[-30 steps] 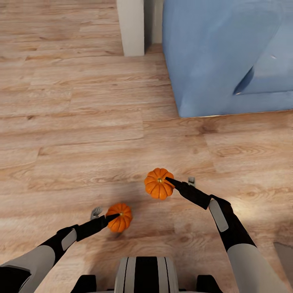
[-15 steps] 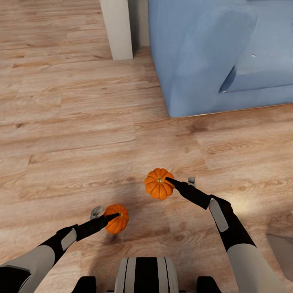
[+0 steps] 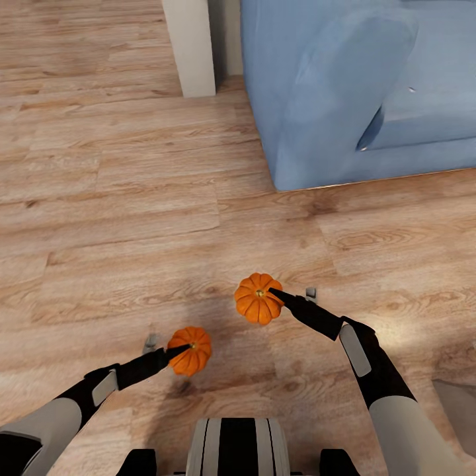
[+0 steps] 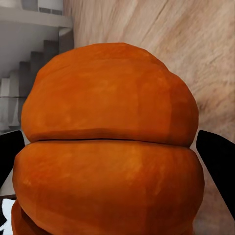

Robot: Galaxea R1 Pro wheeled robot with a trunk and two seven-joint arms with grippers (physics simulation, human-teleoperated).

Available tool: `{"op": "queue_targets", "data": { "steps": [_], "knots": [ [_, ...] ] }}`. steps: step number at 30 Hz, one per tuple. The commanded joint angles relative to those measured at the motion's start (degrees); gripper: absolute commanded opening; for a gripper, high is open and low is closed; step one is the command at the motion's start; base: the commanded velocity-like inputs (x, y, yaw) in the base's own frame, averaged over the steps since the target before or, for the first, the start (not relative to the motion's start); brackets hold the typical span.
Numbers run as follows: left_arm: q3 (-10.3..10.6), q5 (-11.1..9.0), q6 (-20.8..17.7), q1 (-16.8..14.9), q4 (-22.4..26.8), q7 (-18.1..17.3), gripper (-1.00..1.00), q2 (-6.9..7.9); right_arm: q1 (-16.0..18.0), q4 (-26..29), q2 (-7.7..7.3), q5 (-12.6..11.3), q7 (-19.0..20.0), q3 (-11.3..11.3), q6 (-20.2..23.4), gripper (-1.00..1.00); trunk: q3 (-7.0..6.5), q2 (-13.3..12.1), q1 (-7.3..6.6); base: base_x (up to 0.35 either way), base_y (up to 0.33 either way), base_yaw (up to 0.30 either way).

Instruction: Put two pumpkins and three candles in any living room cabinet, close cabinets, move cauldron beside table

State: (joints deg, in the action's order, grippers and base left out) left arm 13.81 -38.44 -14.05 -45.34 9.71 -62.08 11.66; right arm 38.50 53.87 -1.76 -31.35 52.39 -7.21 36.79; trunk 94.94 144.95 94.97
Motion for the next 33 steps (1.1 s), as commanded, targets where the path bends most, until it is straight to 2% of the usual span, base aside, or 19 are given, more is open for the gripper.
{"op": "queue_targets", "data": {
  "steps": [1, 3, 8, 13, 17, 19, 22, 27, 31, 33],
  "knots": [
    [0.14, 0.12, 0.04, 0.00, 0.43, -0.88, -1.00, 0.42, 0.00, 0.01, 0.00, -0.06, 0.01, 0.00, 0.04, -1.00, 0.00, 0.00, 0.00, 0.000, 0.000, 0.000],
    [0.23, 0.07, -0.23, 0.04, 2.29, -3.30, -1.00, 2.08, 0.00, 0.01, 0.00, -0.04, 0.06, 0.00, 0.04, -1.00, 0.00, 0.00, 0.00, 0.000, 0.000, 0.000],
    [0.17, 0.03, -0.44, 0.05, 3.16, -10.02, -1.00, 4.78, 0.00, 0.01, 0.00, -0.03, -0.02, 0.00, 0.04, -1.00, 0.00, 0.00, 0.00, 0.000, 0.000, 0.000],
    [0.07, 0.11, -0.69, 0.02, 3.21, -17.59, -1.00, 6.26, 0.00, -0.09, 0.00, -0.02, -0.33, 0.02, 0.04, -1.00, 0.00, 0.00, 0.00, 0.000, 0.000, 0.000],
    [0.00, 0.05, -0.71, 0.06, 3.21, -18.26, -1.00, 6.42, 0.00, -0.04, 0.03, 1.39, -0.49, 0.04, -0.03, -1.00, 0.00, 0.00, 0.00, 0.000, 0.000, 0.000],
    [-0.01, 0.09, -0.74, 0.11, 3.21, -18.99, -1.00, 6.44, 0.00, -0.01, 0.08, 3.15, -0.70, 0.01, -0.12, -1.00, 0.00, 0.00, 0.00, 0.000, 0.000, 0.000],
    [-0.01, 0.09, -0.79, 0.08, 3.19, -19.31, -1.00, 6.44, 0.00, 0.07, 0.09, 3.95, -1.73, 0.11, -0.14, -1.00, 0.00, 0.00, 0.00, 0.000, 0.000, 0.000],
    [-0.05, 0.17, -3.09, 0.16, 3.14, -19.39, -1.00, 6.44, 0.00, 0.07, 0.09, 4.19, -2.29, 0.03, -0.14, -1.00, 0.00, 0.00, 0.00, 0.000, 0.000, 0.000],
    [-0.37, 0.02, -3.14, 0.20, 2.83, -19.69, -1.00, 6.78, 0.00, 0.01, 0.09, 4.19, -2.29, 0.00, -0.14, -1.00, 0.00, 0.00, 0.00, -0.062, 0.000, 0.000],
    [-0.65, -0.01, -3.16, 0.23, 2.91, -19.72, -1.00, 7.06, 0.00, 0.01, 0.09, 4.19, -2.29, 0.00, -0.14, -1.00, -0.44, -0.03, -0.05, -0.019, 0.000, 0.000]
  ]
}}
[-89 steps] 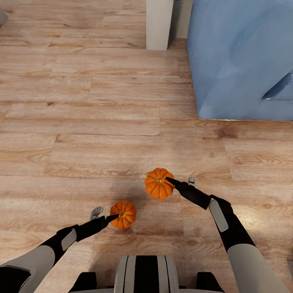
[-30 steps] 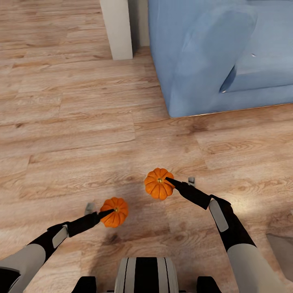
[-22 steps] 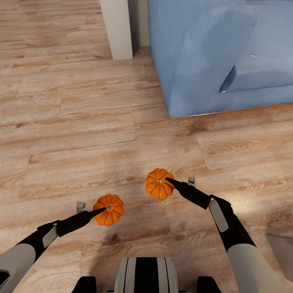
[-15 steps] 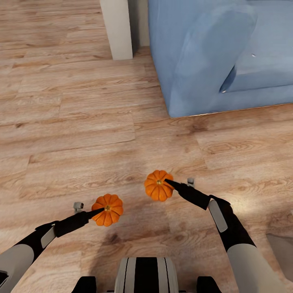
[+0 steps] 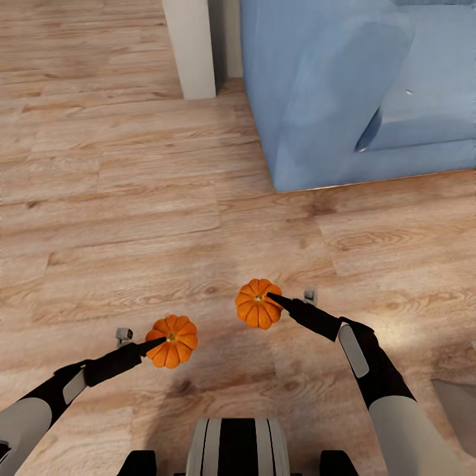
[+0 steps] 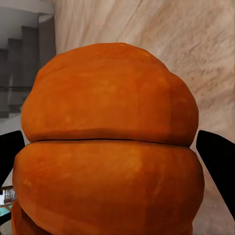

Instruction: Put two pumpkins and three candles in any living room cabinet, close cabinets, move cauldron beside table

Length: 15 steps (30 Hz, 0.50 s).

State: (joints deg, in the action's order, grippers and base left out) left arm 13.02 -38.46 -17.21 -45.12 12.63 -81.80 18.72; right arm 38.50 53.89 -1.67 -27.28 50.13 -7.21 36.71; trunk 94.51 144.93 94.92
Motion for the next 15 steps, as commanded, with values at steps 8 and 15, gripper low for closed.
{"op": "queue_targets", "data": {
  "steps": [8, 15],
  "knots": [
    [-0.09, 0.26, -0.19, 0.00, 0.28, 0.04, -1.00, 0.35, 0.00, -0.04, 0.00, 0.59, -0.17, 0.10, -0.13, -1.00, -1.78, -0.11, -0.20, -0.003, 0.000, 0.000],
    [-0.15, 0.32, -1.21, -0.06, 0.29, 0.07, -1.00, 1.89, 0.00, 0.12, 0.07, 8.56, -6.56, 0.05, -0.40, -1.00, -3.54, -0.20, -0.38, 0.000, 0.000, 0.145]
  ]
}}
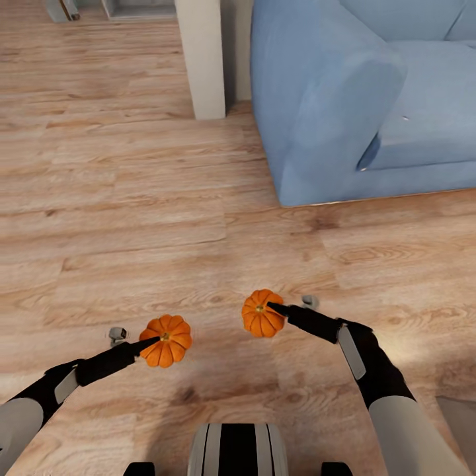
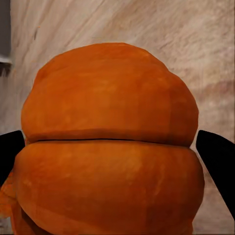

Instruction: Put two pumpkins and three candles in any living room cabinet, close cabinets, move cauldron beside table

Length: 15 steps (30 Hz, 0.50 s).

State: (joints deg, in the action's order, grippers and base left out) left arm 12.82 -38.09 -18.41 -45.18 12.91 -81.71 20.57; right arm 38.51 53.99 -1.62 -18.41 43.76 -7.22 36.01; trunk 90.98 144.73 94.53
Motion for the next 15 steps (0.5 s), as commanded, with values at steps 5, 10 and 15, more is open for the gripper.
{"op": "queue_targets", "data": {
  "steps": [5, 10, 15],
  "knots": [
    [0.02, -0.05, -0.89, 0.00, 0.01, -0.03, -1.00, 1.68, -0.01, -0.05, 2.14, 0.12, -5.92, 0.12, -1.50, -1.00, -1.05, -0.07, -0.13, 0.000, 0.000, 0.271],
    [0.02, -0.12, -0.96, 0.00, -0.09, 0.10, -1.00, 3.61, -0.08, -0.81, 3.86, -0.08, -21.95, 9.23, -6.38, -1.00, -2.14, -0.14, -0.26, 0.000, 0.000, 0.284],
    [0.02, -0.06, -1.01, 0.02, -0.11, 0.22, -1.00, 4.69, -0.10, -2.21, 4.67, -0.18, -24.35, 10.16, -10.10, -1.00, -3.25, -0.20, -0.38, 0.000, 0.000, 0.287]
  ]
}}
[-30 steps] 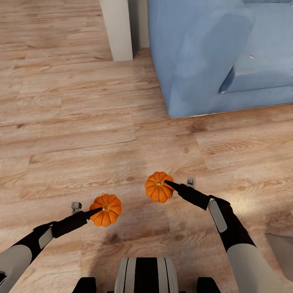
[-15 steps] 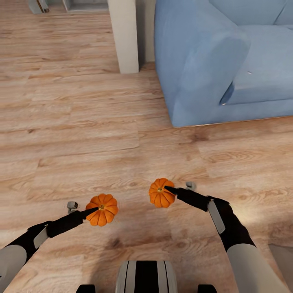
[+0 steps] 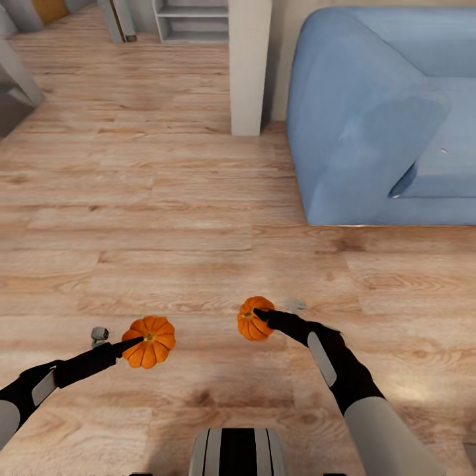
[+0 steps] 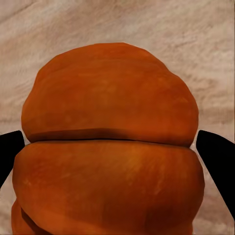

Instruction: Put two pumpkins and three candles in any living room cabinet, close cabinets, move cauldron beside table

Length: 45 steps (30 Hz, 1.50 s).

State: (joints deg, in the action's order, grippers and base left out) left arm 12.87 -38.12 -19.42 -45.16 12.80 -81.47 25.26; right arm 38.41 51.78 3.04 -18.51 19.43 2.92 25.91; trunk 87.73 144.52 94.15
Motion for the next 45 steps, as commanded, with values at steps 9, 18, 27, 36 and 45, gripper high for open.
{"op": "queue_targets", "data": {
  "steps": [9, 18, 27, 36, 45],
  "knots": [
    [-0.03, -0.02, 0.00, 0.00, 0.04, 0.00, -1.00, 0.11, 0.00, -0.71, 0.27, 0.15, -6.95, 7.08, -2.16, -1.00, -2.00, -0.12, -0.23, 0.000, 0.000, 0.288],
    [-0.03, -0.02, 0.00, -0.01, 0.04, 0.00, -1.00, 0.18, 0.00, -0.74, 0.18, -0.02, -18.45, 17.24, -11.80, -1.00, -4.00, -0.24, -0.46, 0.000, 0.000, 0.288],
    [-0.03, -0.02, 0.00, 0.01, 0.04, 0.00, -1.00, 0.71, -0.08, 0.21, -0.28, -0.21, -19.20, 18.72, -12.28, -1.00, -5.99, -0.36, -0.69, 0.000, 0.000, 0.288],
    [-0.03, -0.02, 0.00, 0.01, 0.04, 0.09, -1.00, 0.77, -0.09, 0.19, -0.23, -0.28, -19.12, 18.72, -12.28, -1.00, -7.98, -0.48, -0.93, 0.000, 0.000, 0.288],
    [-0.03, -0.02, -0.09, -0.01, -0.22, 3.57, -1.00, 0.84, -0.09, -0.26, -0.21, -0.33, -19.18, 18.70, -12.33, -1.00, -9.96, -0.60, -1.16, 0.000, 0.000, 0.288]
  ]
}}
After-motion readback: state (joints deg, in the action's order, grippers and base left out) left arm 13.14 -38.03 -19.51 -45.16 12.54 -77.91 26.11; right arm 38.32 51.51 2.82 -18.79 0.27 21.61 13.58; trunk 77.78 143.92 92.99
